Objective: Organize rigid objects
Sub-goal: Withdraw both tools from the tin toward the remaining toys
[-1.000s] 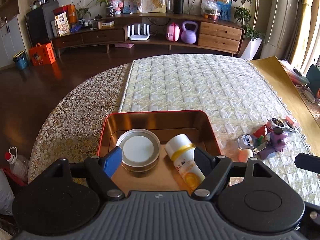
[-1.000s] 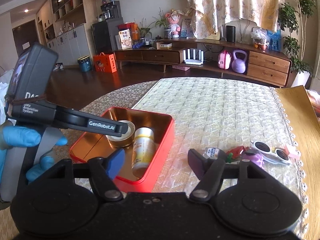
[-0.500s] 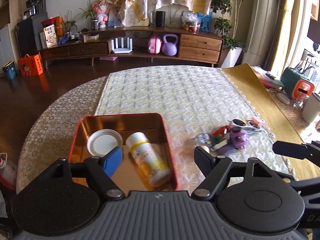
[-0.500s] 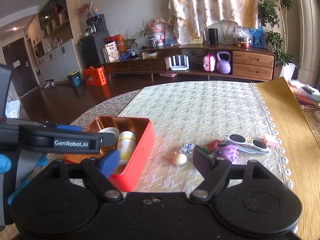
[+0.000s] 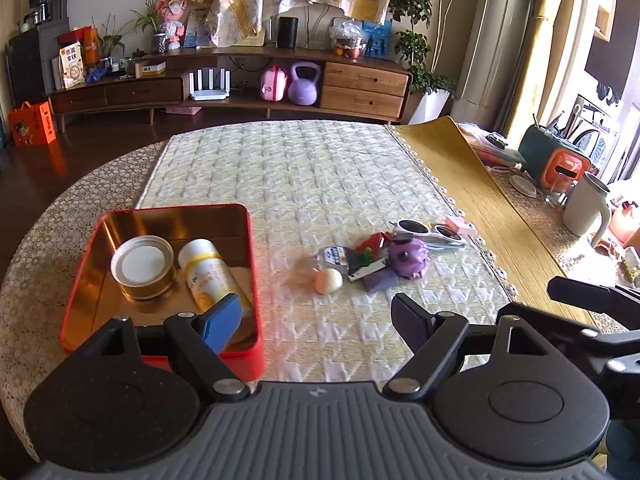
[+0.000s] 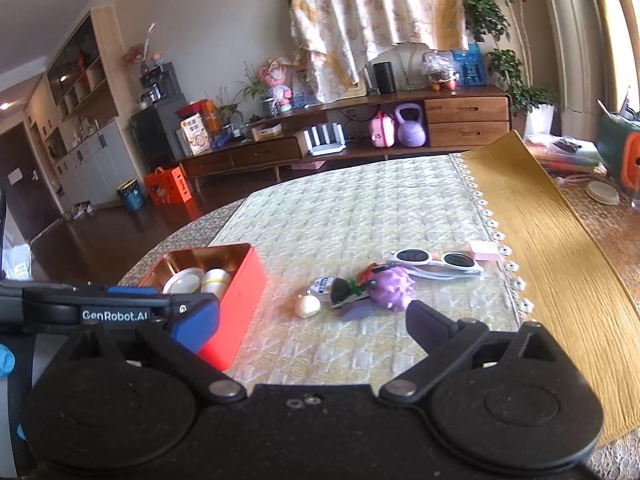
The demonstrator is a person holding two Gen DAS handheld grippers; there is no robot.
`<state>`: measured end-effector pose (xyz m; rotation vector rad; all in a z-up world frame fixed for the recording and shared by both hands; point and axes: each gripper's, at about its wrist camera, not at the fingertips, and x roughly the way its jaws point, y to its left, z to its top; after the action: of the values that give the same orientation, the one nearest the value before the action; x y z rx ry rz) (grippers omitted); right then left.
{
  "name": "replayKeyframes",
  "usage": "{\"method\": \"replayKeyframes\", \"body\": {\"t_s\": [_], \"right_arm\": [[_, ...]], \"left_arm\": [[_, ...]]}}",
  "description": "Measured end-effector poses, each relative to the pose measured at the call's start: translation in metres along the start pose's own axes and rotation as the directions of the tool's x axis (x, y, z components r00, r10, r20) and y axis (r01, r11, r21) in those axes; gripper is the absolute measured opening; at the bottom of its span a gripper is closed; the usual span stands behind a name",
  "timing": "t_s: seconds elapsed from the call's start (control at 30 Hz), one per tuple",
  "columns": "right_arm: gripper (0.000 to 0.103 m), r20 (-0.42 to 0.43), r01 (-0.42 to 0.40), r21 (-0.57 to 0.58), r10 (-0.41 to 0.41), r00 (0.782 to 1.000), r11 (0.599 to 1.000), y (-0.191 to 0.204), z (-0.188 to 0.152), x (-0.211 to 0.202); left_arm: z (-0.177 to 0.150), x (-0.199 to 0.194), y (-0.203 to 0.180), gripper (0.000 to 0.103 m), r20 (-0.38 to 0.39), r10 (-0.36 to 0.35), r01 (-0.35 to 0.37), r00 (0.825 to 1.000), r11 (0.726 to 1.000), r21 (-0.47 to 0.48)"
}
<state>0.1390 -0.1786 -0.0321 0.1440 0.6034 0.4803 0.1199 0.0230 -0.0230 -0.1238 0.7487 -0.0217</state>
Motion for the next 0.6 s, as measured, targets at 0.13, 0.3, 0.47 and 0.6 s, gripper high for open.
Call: {"method": "replayKeyframes", "body": {"t_s": [0.13, 0.3, 0.47, 0.6], "right_arm": [[0.103, 0.015, 0.008, 0.033, -0.008, 1.0, 0.999, -0.014, -0.002, -0.005], [0.103, 0.015, 0.034, 0.047, -0.035, 0.999, 0.998, -0.027, -0.003, -0.005], [0.103, 0.01, 0.065, 0.037, -0.066, 0.998, 0.997, -0.039, -0.002, 0.0], [0.102, -0.018, 0.095, 0.019, -0.095, 0.995, 0.995, -0.049, 0.0, 0.011]], "left_arm": [[-0.006, 0.004, -0.008, 0.082, -0.003, 0.007, -0.007, 1.0, 1.0, -0.004], [-0.008, 0.012, -0.019, 0.083, 0.005, 0.023, -0.023, 1.0, 1.0, 0.001], [-0.01, 0.026, -0.03, 0.083, 0.016, 0.048, -0.048, 0.999, 0.999, 0.012], [-0.01, 0.042, -0.037, 0.083, 0.018, 0.069, -0.069, 0.997, 0.998, 0.013]]}}
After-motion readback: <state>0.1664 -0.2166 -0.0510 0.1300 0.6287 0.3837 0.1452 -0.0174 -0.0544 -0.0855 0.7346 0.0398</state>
